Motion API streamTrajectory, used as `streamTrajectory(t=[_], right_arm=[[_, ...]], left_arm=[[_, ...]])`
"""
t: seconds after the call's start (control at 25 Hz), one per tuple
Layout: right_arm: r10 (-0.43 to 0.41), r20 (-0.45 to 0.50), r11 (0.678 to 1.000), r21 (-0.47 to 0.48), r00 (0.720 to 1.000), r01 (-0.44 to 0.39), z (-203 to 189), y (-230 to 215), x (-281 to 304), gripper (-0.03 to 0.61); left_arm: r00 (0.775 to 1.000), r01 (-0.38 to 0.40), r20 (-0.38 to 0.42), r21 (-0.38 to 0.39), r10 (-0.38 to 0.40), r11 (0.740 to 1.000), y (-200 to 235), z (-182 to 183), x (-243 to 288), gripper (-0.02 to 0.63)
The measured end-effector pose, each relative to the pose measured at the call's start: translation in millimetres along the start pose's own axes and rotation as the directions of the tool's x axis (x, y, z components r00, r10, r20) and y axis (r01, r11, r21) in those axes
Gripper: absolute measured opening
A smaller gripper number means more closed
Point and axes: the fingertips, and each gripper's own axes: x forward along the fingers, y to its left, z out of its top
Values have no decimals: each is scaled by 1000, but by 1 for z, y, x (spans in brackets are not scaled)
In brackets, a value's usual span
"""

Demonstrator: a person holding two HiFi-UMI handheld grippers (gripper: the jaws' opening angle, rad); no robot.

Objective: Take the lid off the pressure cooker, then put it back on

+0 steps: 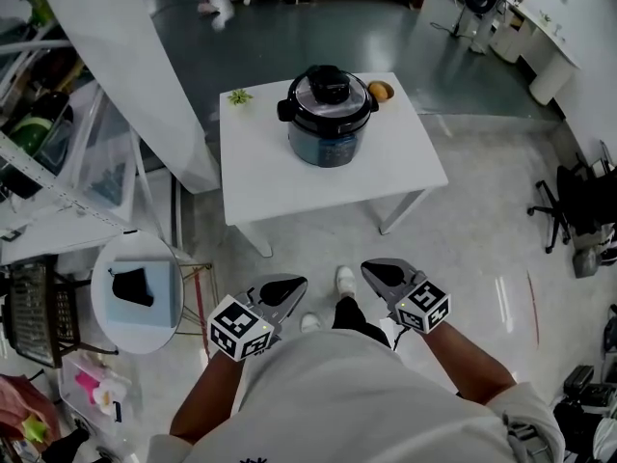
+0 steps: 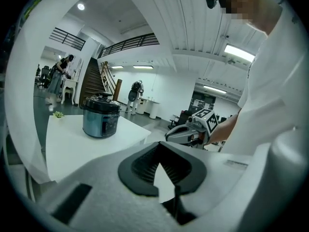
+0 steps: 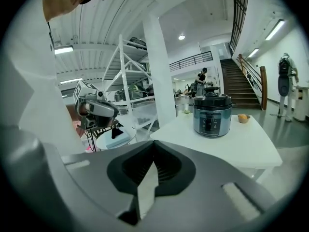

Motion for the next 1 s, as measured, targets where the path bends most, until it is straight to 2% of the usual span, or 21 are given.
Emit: streamTrajectory(t=[0.48, 1.0], right_arm=[[27, -14, 999, -35, 1000, -28, 3, 14, -1, 11], [18, -19, 999, -44, 1000, -19, 4, 17, -12, 11]], left_arm=[[1000, -1, -12, 3, 1, 1000, -4, -6, -6, 6], [999, 22, -35, 13, -22, 1000, -13, -8, -1, 6]])
